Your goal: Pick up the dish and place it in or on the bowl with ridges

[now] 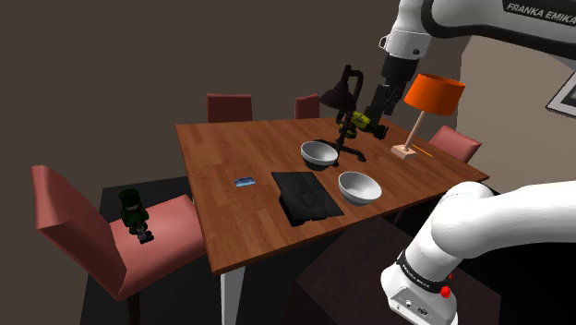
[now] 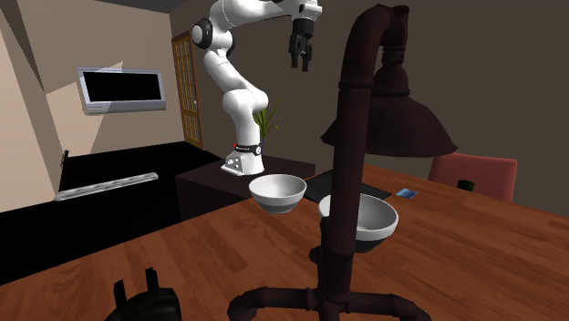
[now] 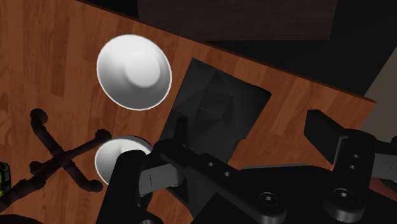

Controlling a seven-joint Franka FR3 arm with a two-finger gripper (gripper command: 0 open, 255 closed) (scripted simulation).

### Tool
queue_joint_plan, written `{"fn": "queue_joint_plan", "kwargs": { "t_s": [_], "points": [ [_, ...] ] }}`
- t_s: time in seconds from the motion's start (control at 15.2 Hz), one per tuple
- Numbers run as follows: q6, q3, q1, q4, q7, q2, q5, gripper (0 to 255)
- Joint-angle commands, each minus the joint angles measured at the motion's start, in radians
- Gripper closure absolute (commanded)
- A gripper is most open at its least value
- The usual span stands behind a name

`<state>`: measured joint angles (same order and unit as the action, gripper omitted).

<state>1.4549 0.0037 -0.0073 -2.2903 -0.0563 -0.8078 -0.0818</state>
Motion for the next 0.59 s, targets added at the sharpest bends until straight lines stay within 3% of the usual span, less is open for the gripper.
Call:
{"fn": "queue_joint_plan", "kwargs": {
  "t_s": [0.0, 0.53],
  "points": [
    [0.000, 0.000, 0.000, 0.000, 0.000, 0.000, 0.000, 0],
    [0.201, -0.148, -0.046, -0.166, -0.123, 0.028, -0.094, 0]
  ]
}}
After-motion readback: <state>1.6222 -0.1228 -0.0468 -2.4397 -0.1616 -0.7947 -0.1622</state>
